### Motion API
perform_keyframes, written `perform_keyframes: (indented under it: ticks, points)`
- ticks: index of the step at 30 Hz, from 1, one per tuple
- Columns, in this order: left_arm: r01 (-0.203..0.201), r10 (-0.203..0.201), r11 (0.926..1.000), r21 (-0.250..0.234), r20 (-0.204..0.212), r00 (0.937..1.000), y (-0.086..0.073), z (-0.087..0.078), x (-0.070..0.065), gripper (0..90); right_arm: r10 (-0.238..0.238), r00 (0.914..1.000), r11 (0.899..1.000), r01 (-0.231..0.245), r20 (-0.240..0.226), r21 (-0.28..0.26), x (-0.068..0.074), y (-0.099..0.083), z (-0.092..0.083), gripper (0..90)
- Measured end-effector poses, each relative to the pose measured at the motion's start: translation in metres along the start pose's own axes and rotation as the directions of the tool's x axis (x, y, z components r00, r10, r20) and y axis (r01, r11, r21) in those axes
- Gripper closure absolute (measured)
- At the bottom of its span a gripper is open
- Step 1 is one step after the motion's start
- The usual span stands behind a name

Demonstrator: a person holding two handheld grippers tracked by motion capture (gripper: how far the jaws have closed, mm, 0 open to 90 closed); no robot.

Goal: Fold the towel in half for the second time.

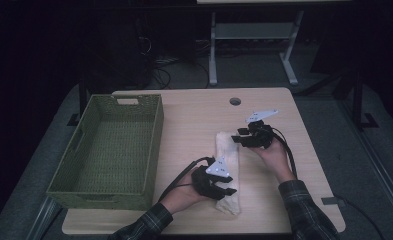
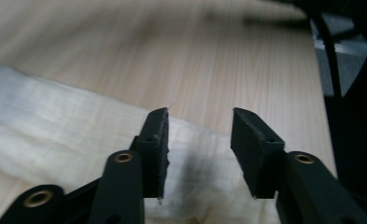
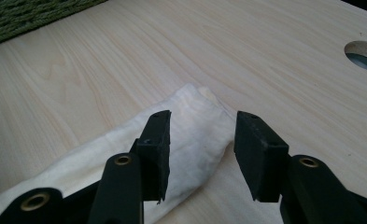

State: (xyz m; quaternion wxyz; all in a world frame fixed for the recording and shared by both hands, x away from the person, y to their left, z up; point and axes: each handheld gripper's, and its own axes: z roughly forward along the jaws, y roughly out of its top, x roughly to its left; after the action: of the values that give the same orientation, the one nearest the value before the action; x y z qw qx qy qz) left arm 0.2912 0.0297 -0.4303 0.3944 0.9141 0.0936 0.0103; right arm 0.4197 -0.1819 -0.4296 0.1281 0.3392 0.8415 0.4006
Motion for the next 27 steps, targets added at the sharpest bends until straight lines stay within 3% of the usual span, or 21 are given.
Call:
perform_keyframes:
  ticks: [4,7,13,17,22,26,27]
  points:
    - [-0.027,0.025,0.9977,0.063,0.029,0.9993,-0.010,0.011,0.003,45.6,0.004,1.0000,1.000,-0.004,0.001,-0.002,-0.002,0.001,0.000,55.1]
    - [-0.043,0.040,0.9958,0.081,0.032,0.9987,-0.015,0.015,0.005,41.2,0.006,1.0000,1.000,-0.006,0.000,-0.002,-0.003,0.001,0.001,55.0]
    - [-0.047,0.042,0.9948,0.091,0.053,0.9977,-0.023,0.022,0.008,35.7,0.009,0.9999,1.000,-0.009,-0.004,0.008,-0.003,0.001,0.006,53.5]
    - [-0.055,0.051,0.9950,0.083,0.055,0.9972,-0.025,0.022,0.010,37.8,0.006,1.0000,1.000,-0.006,-0.002,0.014,-0.005,0.002,0.008,52.7]
    - [-0.066,0.063,0.9939,0.089,0.030,0.9975,-0.024,0.021,0.011,49.5,0.018,0.9998,1.000,-0.018,0.001,0.014,-0.006,0.002,0.010,51.7]
    - [-0.062,0.059,0.9951,0.077,0.040,0.9975,-0.025,0.020,0.013,72.1,0.021,0.9998,1.000,-0.021,-0.001,0.022,-0.008,0.002,0.013,50.5]
    - [-0.059,0.056,0.9952,0.078,0.043,0.9975,-0.025,0.020,0.013,74.3,0.026,0.9997,0.999,-0.026,-0.001,0.026,-0.008,0.002,0.014,50.2]
